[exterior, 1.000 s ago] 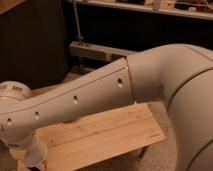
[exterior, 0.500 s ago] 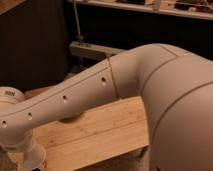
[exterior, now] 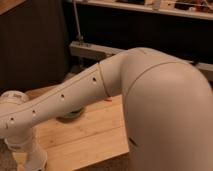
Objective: Place the ceramic cup over the eraser
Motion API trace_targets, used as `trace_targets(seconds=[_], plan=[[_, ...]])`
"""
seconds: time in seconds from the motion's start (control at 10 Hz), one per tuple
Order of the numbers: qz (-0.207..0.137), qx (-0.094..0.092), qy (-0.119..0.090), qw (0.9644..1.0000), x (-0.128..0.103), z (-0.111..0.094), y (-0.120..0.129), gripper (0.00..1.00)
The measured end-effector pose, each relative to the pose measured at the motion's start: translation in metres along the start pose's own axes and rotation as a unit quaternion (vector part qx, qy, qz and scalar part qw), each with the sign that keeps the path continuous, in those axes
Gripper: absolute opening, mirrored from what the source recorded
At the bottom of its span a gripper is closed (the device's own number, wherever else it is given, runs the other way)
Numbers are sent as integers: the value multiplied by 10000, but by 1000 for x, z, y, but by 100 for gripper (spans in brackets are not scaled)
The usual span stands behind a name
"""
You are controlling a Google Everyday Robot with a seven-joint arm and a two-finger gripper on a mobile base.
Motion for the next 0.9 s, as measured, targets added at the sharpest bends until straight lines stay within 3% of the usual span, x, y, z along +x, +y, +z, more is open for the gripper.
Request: trace_targets(seconds=[0.2,0.7,0.9], plan=[[-10,-222,-25,9998,-2,28,-1,30],[64,-240,-92,9996,-2,43,-7,76],[223,-221,-196,9993,3,44,-14,80]])
